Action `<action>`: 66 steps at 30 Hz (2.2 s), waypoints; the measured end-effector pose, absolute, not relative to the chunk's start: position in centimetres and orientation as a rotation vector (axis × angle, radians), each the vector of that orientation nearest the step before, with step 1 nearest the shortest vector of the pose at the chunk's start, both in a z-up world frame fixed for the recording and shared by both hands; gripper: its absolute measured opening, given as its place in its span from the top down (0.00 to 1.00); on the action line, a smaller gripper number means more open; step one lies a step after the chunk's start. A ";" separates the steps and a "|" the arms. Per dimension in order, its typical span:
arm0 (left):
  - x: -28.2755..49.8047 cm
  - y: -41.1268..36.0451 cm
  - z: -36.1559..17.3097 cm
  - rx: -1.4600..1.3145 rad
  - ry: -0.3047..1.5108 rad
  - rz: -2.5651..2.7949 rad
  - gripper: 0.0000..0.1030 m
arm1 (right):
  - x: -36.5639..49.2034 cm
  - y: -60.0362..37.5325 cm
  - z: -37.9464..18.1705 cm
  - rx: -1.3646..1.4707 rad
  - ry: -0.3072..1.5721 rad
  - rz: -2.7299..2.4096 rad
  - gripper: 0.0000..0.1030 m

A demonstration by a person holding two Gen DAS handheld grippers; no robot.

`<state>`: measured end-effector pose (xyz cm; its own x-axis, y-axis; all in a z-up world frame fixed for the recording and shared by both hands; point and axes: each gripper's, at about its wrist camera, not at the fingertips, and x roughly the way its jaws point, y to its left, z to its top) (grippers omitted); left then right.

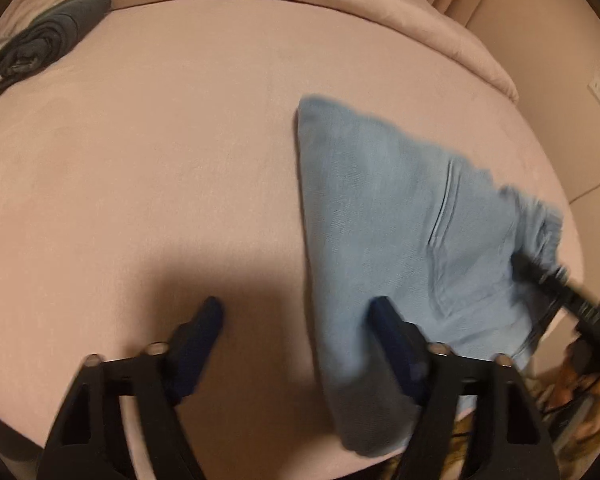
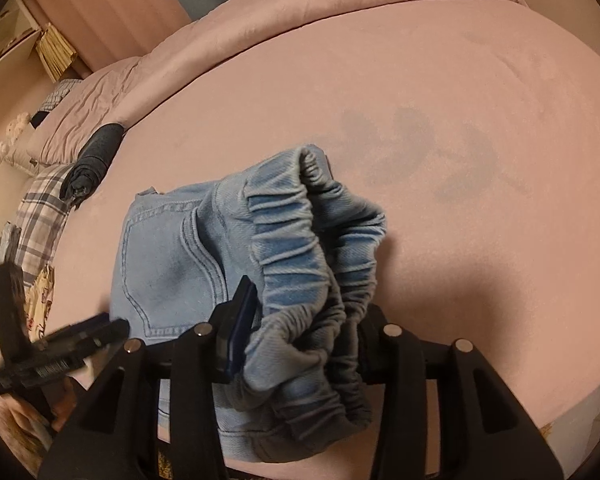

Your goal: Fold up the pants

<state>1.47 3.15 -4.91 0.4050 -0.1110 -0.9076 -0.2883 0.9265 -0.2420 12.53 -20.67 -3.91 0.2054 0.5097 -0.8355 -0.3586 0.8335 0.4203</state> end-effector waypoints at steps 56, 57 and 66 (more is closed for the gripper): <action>-3.1 3.1 -6.3 -0.413 0.963 0.166 0.48 | 11.1 -21.6 -5.5 0.069 1.108 0.573 0.35; -3.0 3.2 -6.3 -0.415 0.964 0.164 0.48 | 11.1 -21.4 -5.6 0.061 1.109 0.571 0.35; -2.6 3.1 -6.1 -0.411 0.975 0.160 0.48 | 10.8 -20.5 -5.4 0.021 1.120 0.544 0.35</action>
<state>-2.58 3.09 -6.07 0.5571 -0.0509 -0.8289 -0.3130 0.9117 -0.2663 10.78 -20.48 -5.40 0.3203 0.4239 -0.8472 -0.4036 0.8701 0.2828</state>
